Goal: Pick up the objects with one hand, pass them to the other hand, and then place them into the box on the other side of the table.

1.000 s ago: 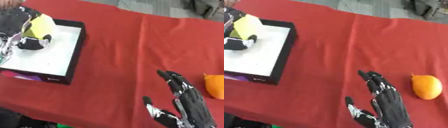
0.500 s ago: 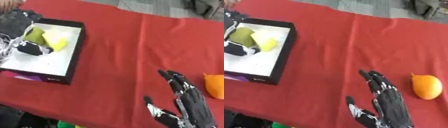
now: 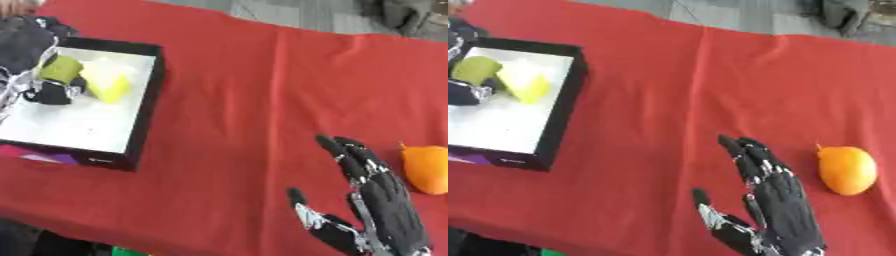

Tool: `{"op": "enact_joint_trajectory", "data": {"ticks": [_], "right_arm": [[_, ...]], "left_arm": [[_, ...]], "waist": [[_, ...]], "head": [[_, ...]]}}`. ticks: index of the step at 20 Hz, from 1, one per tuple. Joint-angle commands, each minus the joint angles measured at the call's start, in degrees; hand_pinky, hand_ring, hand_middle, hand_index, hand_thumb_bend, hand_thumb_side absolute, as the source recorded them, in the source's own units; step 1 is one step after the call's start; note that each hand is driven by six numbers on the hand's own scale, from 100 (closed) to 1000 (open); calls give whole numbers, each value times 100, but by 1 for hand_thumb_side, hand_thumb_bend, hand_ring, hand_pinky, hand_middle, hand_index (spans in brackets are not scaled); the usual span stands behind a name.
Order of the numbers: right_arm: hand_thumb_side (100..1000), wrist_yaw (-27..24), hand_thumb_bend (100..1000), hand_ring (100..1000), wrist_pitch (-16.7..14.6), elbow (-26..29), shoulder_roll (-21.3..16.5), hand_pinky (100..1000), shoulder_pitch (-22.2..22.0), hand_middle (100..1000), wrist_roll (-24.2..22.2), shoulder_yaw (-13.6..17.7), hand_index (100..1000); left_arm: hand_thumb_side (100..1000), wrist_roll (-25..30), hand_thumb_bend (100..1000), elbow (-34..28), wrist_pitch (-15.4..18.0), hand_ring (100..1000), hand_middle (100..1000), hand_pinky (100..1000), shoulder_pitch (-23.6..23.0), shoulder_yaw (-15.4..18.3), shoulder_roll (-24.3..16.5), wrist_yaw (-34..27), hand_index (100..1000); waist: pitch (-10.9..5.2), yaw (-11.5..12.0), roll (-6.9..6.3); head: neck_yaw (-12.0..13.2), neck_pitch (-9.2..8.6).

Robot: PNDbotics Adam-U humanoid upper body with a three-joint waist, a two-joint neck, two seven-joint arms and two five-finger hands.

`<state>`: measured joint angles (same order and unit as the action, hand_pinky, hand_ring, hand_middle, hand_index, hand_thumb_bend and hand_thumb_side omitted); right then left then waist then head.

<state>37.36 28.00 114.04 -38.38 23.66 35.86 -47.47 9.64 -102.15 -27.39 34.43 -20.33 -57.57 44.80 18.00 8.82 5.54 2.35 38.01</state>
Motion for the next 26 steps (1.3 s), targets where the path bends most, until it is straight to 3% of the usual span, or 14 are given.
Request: {"op": "enact_joint_trajectory", "data": {"ticks": [1, 3, 6, 11, 14, 21, 26], "right_arm": [[225, -85, 395, 827, 502, 55, -215, 538, 20, 725, 542, 353, 883], [217, -386, 385, 817, 664, 55, -295, 543, -52, 717, 484, 563, 863], [174, -869, 407, 821, 775, 55, -482, 536, -181, 714, 214, 1000, 846], [172, -2127, 421, 855, 631, 55, -926, 592, -559, 764, -135, 1888, 882], [171, -2567, 434, 864, 644, 55, -1204, 627, -755, 772, -524, 2288, 892], [129, -3154, 457, 878, 1208, 55, -1651, 704, -582, 791, -1285, 3012, 904], [100, -3313, 552, 880, 1514, 55, -1796, 778, -722, 799, -1566, 3224, 908]], "left_arm": [[255, -637, 100, -697, -116, 697, 680, 798, -59, 205, -249, -875, 837], [275, -932, 100, -1103, -64, 678, 666, 789, -160, 274, -284, -1491, 831], [296, -1273, 100, -1228, 361, 653, 647, 777, -266, 312, -194, -2390, 834], [372, -1528, 100, -1244, 1245, 624, 635, 757, -524, 294, 70, -3476, 848], [409, -1546, 100, -1244, 1617, 616, 636, 744, -607, 318, 286, -3979, 853], [454, -1289, 100, -1244, 2173, 615, 640, 738, -659, 258, 704, -4450, 850], [462, -1172, 100, -1244, 2335, 611, 628, 736, -682, 208, 834, -4487, 844]], "waist": [[-140, -12, -46], [-140, -21, -40], [-147, -25, -26], [-138, -51, 48], [-119, -32, 85], [-97, 18, 151], [-81, 27, 167]], "head": [[-292, 32], [-423, 39], [-593, 51], [-790, -19], [-843, -85], [-902, -206], [-941, -228]]}}
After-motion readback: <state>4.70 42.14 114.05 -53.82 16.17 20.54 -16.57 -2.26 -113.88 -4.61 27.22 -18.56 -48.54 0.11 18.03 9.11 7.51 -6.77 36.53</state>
